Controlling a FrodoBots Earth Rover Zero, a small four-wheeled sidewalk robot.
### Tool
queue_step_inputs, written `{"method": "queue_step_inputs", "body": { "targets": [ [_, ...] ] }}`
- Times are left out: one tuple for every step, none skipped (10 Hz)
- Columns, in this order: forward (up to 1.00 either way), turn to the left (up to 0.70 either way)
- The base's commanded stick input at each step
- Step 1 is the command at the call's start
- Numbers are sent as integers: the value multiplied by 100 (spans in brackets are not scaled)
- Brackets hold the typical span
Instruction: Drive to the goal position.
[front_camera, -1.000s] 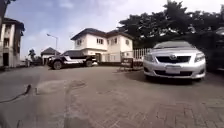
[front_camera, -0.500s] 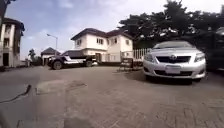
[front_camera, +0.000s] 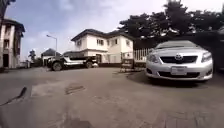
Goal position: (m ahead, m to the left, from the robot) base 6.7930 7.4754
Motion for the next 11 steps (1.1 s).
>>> {"method": "queue_step_inputs", "body": {
  "targets": [
    [70,0],
    [70,0],
    [70,0],
    [70,0],
    [70,0],
    [70,0],
    [70,0],
    [70,0],
    [70,0],
    [70,0],
    [70,0]
  ]
}}
